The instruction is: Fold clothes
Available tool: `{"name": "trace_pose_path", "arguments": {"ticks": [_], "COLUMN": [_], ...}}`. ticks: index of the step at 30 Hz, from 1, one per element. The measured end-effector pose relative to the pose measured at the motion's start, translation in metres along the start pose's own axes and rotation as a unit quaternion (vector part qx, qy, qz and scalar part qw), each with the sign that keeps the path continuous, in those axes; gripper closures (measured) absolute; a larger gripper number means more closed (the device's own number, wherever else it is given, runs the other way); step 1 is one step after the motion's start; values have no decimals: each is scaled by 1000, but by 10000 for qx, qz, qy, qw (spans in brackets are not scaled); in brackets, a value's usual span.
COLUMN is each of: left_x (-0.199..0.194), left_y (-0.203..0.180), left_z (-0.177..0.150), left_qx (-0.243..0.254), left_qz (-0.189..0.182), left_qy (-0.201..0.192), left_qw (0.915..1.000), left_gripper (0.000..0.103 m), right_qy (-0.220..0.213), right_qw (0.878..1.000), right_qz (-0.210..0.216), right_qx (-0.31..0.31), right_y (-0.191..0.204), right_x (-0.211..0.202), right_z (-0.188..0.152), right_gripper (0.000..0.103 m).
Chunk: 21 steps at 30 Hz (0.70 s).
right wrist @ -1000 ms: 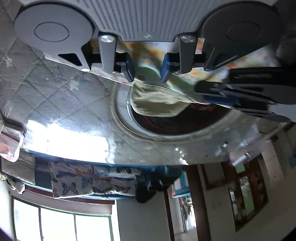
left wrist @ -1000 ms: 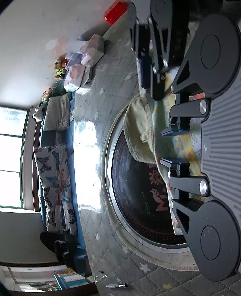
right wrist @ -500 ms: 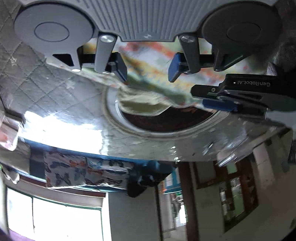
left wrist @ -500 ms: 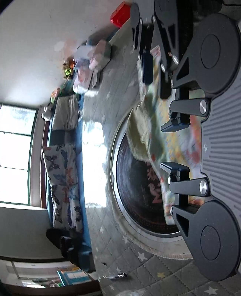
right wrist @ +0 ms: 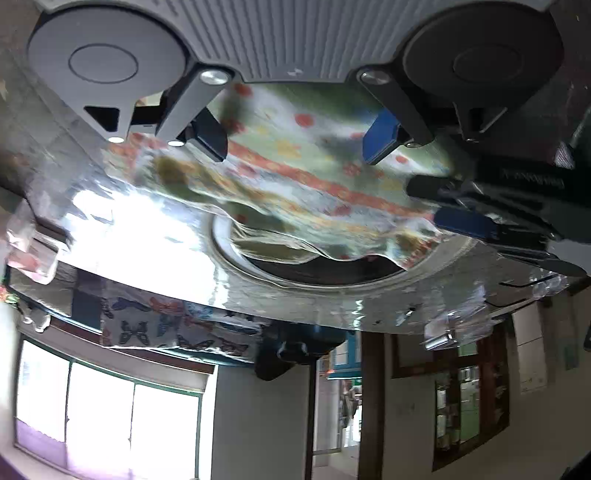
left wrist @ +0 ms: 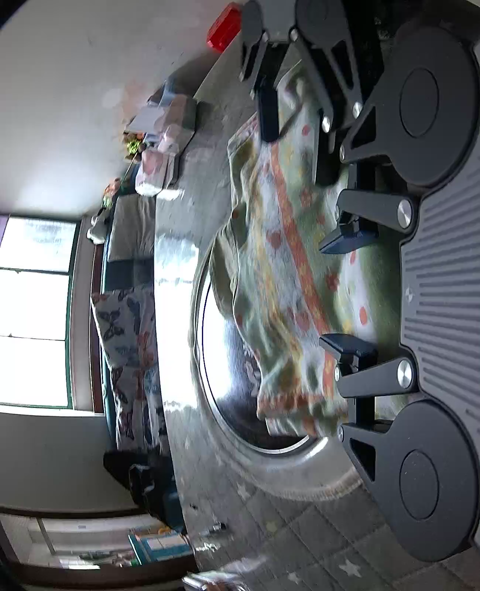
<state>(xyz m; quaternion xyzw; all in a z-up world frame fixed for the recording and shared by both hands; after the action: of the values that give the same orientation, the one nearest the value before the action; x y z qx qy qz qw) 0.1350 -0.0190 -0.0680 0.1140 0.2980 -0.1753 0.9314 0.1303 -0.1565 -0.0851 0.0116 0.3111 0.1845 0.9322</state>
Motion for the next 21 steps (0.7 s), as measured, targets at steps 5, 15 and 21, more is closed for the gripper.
{"name": "trace_pose_path", "arguments": {"ticks": [5, 15, 21], "left_x": [-5, -11, -9], "left_y": [10, 25, 40], "left_z": [-5, -15, -24], "left_qx": [-145, -379, -481], "left_qz": [112, 301, 539], "left_qy": [-25, -16, 143], "left_qw": [9998, 9988, 9973], "left_gripper": [48, 44, 44], "right_qy": [-80, -45, 35], "right_qw": [9995, 9956, 9897], "right_qz": [-145, -703, -1059], "right_qx": [265, 626, 966], "right_y": [-21, -68, -102], "right_x": [-12, -35, -45], "right_z": [-5, -17, -26], "right_gripper": [16, 15, 13]}}
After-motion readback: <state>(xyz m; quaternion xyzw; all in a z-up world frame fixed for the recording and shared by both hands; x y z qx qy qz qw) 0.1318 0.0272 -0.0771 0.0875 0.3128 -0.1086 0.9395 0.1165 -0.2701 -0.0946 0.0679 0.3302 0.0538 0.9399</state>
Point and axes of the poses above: each gripper's, at about its wrist camera, not at the fingertips, and x roughly the way its jaws point, y to its left, z to its top, the point moved 10 cm from there along x, roughly the way its jaws point, and after that the axes turned 12 degrees about x, right-handed, at the moved point
